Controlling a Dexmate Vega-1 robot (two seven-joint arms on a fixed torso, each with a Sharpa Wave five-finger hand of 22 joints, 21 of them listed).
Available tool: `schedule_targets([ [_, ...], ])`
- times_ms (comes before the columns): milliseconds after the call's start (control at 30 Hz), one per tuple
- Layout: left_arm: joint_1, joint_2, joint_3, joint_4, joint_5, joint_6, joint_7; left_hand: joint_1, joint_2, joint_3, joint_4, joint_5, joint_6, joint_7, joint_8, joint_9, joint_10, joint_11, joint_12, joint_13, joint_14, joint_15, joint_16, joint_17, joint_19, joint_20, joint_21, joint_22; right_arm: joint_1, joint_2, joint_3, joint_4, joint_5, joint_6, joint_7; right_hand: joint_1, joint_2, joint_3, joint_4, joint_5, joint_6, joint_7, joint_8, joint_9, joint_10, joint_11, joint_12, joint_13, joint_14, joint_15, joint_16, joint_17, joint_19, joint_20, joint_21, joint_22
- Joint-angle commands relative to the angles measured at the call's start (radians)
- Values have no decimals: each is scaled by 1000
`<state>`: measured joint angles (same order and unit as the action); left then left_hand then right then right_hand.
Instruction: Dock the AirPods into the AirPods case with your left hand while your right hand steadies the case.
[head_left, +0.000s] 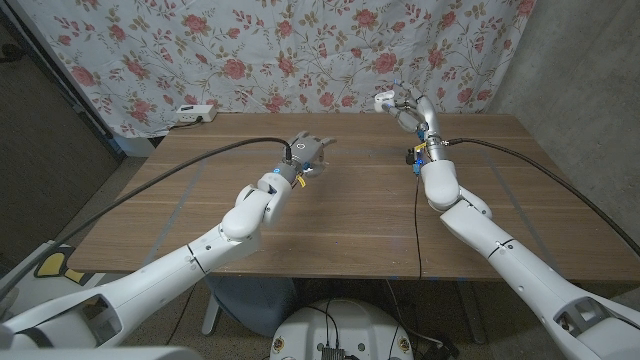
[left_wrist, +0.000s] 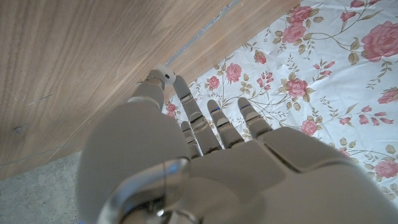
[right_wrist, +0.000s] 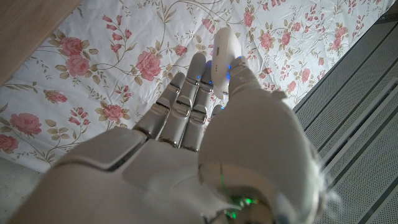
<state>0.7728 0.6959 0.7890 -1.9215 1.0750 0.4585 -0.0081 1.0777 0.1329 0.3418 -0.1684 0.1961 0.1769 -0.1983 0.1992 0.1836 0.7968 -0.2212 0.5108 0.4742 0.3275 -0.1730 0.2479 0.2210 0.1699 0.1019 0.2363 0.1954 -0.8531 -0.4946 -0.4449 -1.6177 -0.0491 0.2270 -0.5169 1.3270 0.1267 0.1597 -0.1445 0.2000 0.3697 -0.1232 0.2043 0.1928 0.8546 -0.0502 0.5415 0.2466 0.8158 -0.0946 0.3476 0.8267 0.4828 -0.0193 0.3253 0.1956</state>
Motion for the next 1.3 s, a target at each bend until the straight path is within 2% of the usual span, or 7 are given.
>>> schedule_targets([
  [33, -17, 21, -26, -12, -9, -45, 19, 13, -1, -6, 1, 0, -2, -1, -3, 5, 8, -3, 12, 5, 26, -30, 7, 4, 9, -2, 7, 0, -13, -10, 3, -26, -27, -49, -19, 1, 9, 0, -5, 4, 1, 0, 0, 3, 140, -132, 12, 9, 6, -147, -3, 5, 3, 6, -1, 0],
  [333, -31, 39, -47, -18, -2, -76, 37, 22, -1, -8, 0, 0, -2, -2, -4, 5, 10, -4, 15, 9, 25, -31, 7, 5, 10, -4, 7, 0, -26, -23, 0, -48, -49, -96, -32, 1, 8, 0, -5, 4, -4, -1, -2, 3, 140, -132, 13, 9, 6, -147, -4, 6, 0, 9, -2, 0],
  [1300, -71, 29, -76, -13, 8, -123, 48, 37, 0, -17, 4, -1, 11, -6, -2, 5, 14, -4, 21, 17, 23, -29, 8, 8, 10, -7, 6, 0, -47, -45, -5, -52, -60, -107, -44, 2, 7, 0, -6, 4, -34, 6, -10, 3, 142, -131, 13, 9, 5, -147, -10, 8, -8, 15, -7, -1],
])
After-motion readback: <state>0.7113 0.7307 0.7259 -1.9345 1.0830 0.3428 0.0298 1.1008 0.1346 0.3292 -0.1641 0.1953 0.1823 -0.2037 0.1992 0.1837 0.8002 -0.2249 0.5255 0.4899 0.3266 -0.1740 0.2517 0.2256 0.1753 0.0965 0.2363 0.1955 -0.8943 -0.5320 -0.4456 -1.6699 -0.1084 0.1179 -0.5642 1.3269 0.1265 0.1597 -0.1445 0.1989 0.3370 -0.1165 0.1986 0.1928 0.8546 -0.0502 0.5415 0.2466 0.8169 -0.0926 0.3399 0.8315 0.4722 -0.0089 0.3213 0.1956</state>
